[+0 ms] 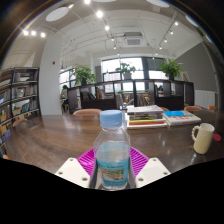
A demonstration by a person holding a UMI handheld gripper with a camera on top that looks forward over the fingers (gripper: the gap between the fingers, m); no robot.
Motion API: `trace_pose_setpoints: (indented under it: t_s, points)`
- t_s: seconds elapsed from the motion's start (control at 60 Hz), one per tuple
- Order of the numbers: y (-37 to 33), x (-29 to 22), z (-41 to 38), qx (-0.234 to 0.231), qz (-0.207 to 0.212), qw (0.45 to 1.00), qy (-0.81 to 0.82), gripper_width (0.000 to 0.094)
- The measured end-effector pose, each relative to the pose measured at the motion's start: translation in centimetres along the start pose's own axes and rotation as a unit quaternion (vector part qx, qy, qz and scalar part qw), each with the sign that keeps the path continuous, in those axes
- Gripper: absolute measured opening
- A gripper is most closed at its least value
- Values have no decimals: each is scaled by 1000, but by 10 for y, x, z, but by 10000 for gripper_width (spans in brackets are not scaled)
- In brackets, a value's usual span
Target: Pour water
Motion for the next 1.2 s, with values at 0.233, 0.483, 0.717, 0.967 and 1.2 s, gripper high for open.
trace_pose_setpoints:
  t_s: [0.233, 0.483, 0.717, 0.967, 1.2]
  points:
    - [0, 0, 5, 10, 4, 1000, 4, 303]
    - [-3, -5, 5, -39, -18, 999, 32, 303]
    - [-23, -56, 59, -86, -18, 977, 192, 307]
    - [-35, -97, 139, -155, 8, 885, 439, 311]
    - [-33, -120, 195, -212, 37, 739, 638, 313]
Point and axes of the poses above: the point between the fingertips, and its own axes, seen from behind it with the camera up: z to the right, x down, y forward, the way the camera looks, the point moved 6 cm from there along -y, backward, against the way the camera looks, and after that the axes turned 10 degrees about -z, right-handed, at the moved point
